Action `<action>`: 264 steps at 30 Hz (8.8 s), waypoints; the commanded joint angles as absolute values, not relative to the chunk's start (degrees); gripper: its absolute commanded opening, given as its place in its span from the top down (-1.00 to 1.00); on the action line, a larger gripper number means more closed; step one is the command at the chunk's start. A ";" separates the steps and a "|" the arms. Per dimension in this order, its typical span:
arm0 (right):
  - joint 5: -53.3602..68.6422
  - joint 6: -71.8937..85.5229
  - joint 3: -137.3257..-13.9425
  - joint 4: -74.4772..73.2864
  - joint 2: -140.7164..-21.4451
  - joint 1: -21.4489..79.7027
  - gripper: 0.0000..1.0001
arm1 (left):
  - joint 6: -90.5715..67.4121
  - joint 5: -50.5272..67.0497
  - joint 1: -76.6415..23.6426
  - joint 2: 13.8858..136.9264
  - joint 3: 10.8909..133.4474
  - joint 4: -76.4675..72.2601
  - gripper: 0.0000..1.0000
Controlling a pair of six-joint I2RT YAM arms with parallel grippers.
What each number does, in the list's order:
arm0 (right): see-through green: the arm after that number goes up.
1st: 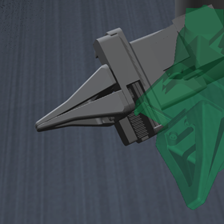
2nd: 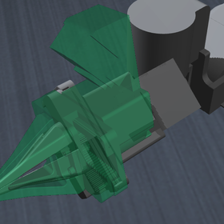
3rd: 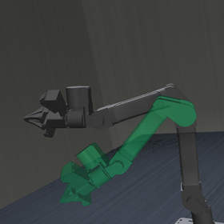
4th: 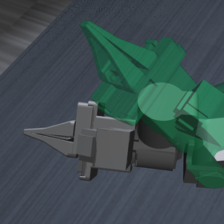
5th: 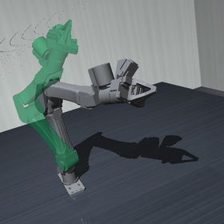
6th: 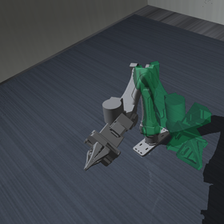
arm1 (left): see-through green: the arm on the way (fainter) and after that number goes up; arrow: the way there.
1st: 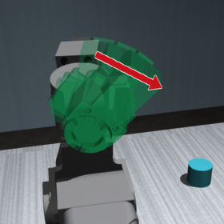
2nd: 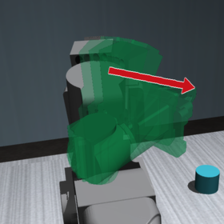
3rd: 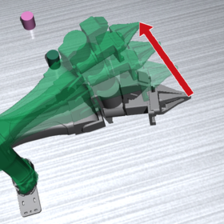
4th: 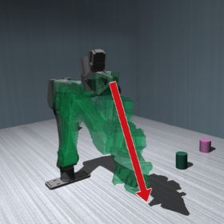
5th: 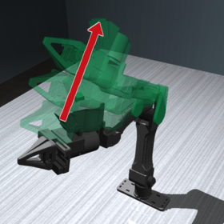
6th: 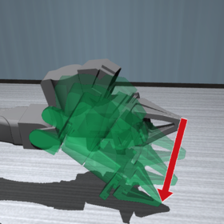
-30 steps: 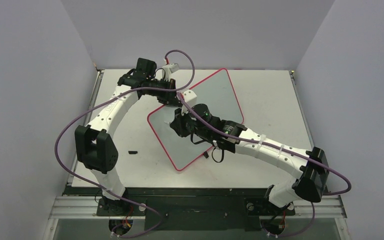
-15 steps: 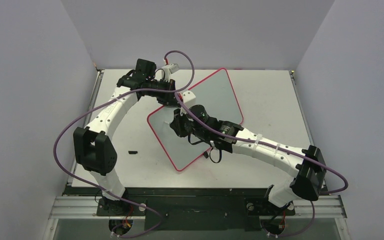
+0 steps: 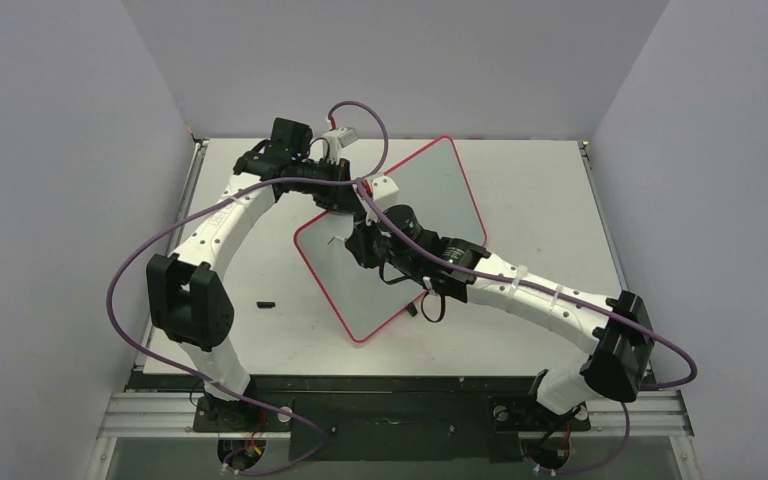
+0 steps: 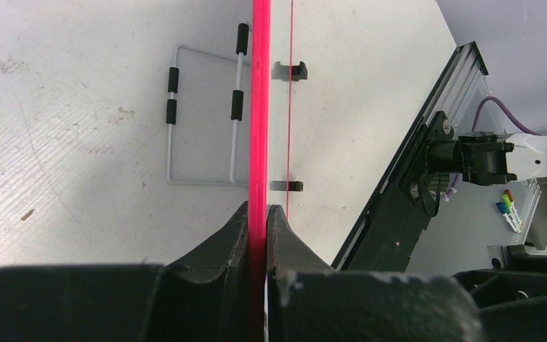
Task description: Write a sentence on the whiteboard
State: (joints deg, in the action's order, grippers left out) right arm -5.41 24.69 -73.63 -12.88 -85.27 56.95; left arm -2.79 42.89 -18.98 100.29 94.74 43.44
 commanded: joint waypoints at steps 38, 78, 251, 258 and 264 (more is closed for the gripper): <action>-7.07 23.46 -74.10 -12.18 -85.90 58.40 1.00 | 0.64 35.76 -20.12 99.33 95.64 41.87 1.00; -7.12 24.69 -71.01 -13.37 -84.59 62.18 1.00 | 0.35 35.21 -20.61 100.28 96.29 41.09 1.00; -3.63 21.49 -69.29 -16.11 -79.94 49.83 1.00 | 0.35 35.03 -22.67 98.56 96.39 41.80 1.00; -5.47 21.11 -71.96 -16.45 -81.45 49.07 1.00 | 0.35 35.09 -22.77 98.20 96.11 41.87 1.00; -5.93 20.43 -74.58 -17.18 -82.43 48.85 1.00 | 0.35 35.03 -22.81 97.84 95.73 41.85 1.00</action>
